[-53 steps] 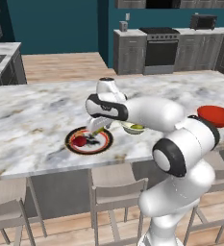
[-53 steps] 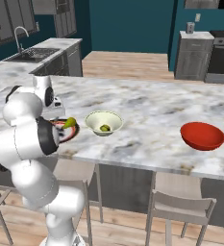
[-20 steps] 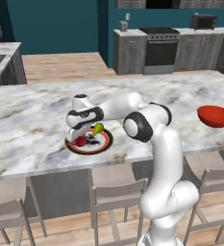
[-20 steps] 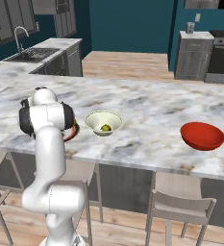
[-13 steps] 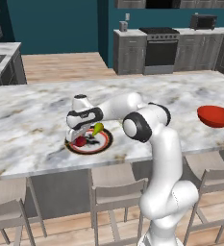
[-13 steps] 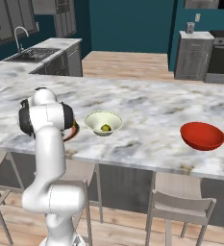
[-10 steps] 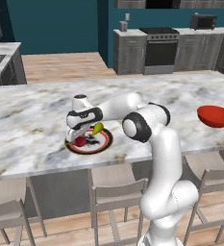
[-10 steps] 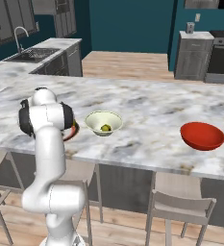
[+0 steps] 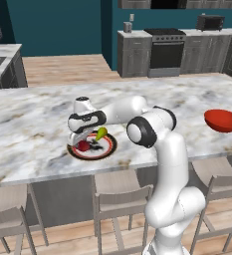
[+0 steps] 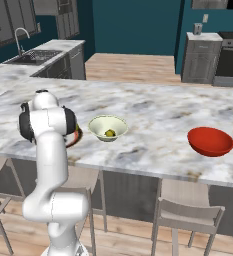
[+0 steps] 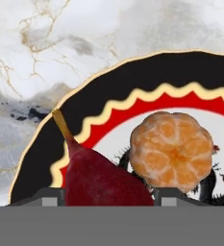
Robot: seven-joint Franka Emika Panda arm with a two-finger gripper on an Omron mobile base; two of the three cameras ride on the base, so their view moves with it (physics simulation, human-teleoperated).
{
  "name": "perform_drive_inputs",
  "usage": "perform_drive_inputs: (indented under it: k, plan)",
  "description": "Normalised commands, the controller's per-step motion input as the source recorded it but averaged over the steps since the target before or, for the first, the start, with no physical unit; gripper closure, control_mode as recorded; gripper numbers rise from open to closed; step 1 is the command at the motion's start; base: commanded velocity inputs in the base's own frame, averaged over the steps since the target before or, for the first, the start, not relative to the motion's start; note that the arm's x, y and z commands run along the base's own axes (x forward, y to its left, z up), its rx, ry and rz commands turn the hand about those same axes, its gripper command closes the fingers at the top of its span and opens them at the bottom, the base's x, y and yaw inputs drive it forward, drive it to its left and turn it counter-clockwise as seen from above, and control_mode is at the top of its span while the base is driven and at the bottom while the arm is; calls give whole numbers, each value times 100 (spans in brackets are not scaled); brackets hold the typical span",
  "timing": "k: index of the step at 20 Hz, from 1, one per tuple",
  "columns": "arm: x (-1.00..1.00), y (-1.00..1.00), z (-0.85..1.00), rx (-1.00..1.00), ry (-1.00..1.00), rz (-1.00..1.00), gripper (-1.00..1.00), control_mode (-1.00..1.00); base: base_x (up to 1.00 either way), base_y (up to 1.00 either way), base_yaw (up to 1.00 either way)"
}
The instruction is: Take the fruits from the plate on the dining counter and place two fruits in each bowl.
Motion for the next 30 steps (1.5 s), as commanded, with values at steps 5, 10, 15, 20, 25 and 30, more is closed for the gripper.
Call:
perform_drive_inputs:
  k: [5,10,15,20,25,30]
  plan:
    - [-26,-10,28,0,0,-5,100,-100,0,0,0]
    - [-61,-19,73,0,-4,-19,100,-100,0,0,0]
    - [-19,-52,68,0,0,-24,100,-100,0,0,0]
    - [0,-61,72,0,0,-25,100,-100,0,0,0]
    - [18,-77,52,0,0,-24,100,-100,0,0,0]
    - [44,-88,8,0,0,-17,100,-100,0,0,0]
